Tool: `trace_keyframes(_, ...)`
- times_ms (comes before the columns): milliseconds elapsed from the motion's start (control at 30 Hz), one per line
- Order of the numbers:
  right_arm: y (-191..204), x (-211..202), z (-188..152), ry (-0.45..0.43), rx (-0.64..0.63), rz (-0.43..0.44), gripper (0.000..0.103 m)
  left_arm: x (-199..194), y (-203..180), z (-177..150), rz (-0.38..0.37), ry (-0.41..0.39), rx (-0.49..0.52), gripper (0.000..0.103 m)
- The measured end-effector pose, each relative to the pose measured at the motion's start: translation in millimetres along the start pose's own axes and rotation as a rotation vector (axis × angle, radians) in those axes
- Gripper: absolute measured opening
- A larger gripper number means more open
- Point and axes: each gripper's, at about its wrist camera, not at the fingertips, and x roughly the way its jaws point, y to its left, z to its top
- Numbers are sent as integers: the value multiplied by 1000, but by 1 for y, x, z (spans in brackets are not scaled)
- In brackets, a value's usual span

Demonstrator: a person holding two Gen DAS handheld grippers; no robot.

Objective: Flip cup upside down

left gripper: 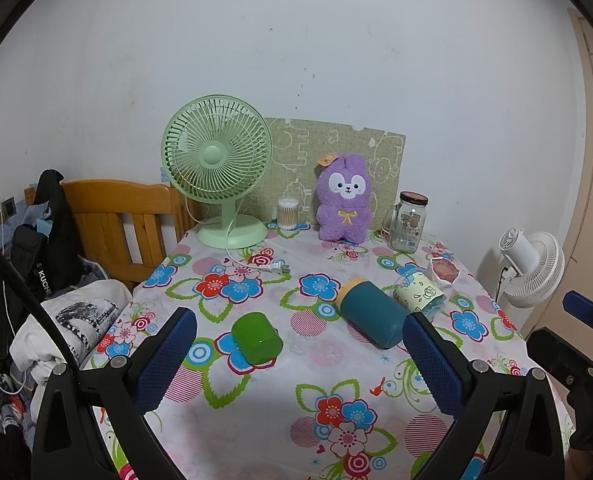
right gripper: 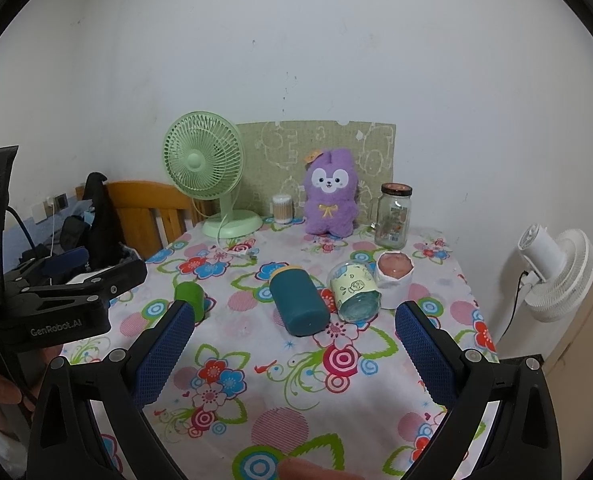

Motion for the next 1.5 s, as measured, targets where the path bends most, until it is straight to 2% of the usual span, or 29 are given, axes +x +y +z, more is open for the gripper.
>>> trace_keyframes(1200, -2, 6, 4, 25, -31, 12, 101, 4, 4, -10, 3, 11, -3, 103)
trace_keyframes(1367, -3, 17, 8, 48, -48, 29, 101, 7, 4, -9, 2, 21, 9, 103)
trace_keyframes(1500, -8, 40, 13, 92, -71, 63, 101, 19, 7, -8, -15, 58, 29, 103)
